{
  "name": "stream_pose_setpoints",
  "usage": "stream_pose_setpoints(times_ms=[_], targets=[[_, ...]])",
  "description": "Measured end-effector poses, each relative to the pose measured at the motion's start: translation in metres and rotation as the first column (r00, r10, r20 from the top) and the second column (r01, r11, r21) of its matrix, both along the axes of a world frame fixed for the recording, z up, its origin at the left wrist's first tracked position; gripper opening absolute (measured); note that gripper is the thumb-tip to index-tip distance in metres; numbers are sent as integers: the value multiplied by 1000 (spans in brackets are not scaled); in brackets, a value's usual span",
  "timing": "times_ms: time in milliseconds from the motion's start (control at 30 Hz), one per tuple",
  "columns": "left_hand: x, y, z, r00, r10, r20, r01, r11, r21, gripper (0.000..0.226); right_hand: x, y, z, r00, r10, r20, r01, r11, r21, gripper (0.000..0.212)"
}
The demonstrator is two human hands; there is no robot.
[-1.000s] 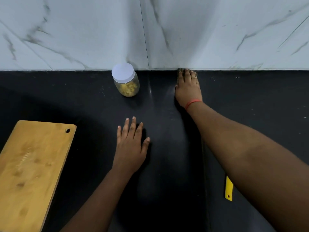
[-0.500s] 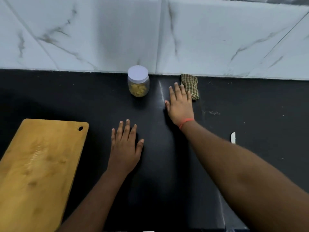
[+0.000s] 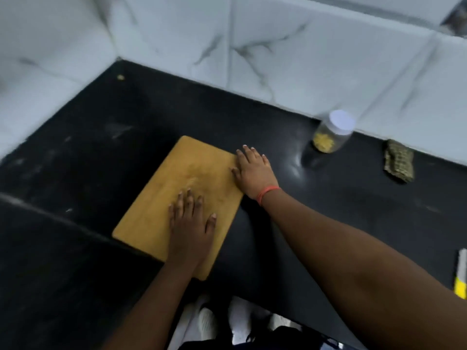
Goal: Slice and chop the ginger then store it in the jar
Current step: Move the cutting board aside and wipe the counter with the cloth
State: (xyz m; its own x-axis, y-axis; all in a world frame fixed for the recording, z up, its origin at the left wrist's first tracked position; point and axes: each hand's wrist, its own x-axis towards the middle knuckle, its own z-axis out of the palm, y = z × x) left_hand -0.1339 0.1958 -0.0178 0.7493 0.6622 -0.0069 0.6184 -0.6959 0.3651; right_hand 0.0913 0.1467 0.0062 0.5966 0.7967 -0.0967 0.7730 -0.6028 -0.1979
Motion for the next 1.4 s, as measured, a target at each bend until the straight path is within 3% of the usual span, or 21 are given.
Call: stream_pose_setpoints(times_ms=[233,367,433,533,667,733,800,900,1033,1133,1233,1400], targets=[[-83,20,-6,979,204,26,-202,978,-49,64,-22,70,-7,1000,15,18,-13,997,-72,63],[-98,8,3,918,379,118,-345,908,-236,62,-25,83,-7,995,-25,93,30,998,-57,57],[-99,-4,14,848,508,152,-412,811,-415,62,-26,85,-6,990,-48,129,54,997,-50,56],[-91,-23,28,723,679,126,-432,587,-684,65,-27,85,-7,982,-74,173,84,995,-52,57],[-82,-24,37,566,820,81,-403,361,-841,65,-26,85,-4,985,-85,149,97,993,-74,57],[-81,-21,39,430,898,98,-314,250,-916,64,-20,81,1,991,-86,106,94,993,-73,57],[-81,-20,43,328,936,126,-214,204,-955,52,-12,73,5,994,-104,43,106,993,-52,58],[-74,-20,52,271,950,155,-171,206,-964,42,-2,46,13,981,-187,-45,188,982,12,57],[-47,-24,57,373,916,146,-253,252,-934,53,15,-24,19,922,-347,-173,368,924,105,60],[-10,-35,66,495,850,177,-284,352,-892,61,24,-102,22,836,-490,-245,532,835,143,58],[38,-65,75,647,726,231,-226,473,-852,57,26,-194,25,703,-641,-309,697,706,124,60],[110,-132,78,845,483,229,-107,572,-813,51,17,-323,30,460,-805,-375,878,475,58,61]])
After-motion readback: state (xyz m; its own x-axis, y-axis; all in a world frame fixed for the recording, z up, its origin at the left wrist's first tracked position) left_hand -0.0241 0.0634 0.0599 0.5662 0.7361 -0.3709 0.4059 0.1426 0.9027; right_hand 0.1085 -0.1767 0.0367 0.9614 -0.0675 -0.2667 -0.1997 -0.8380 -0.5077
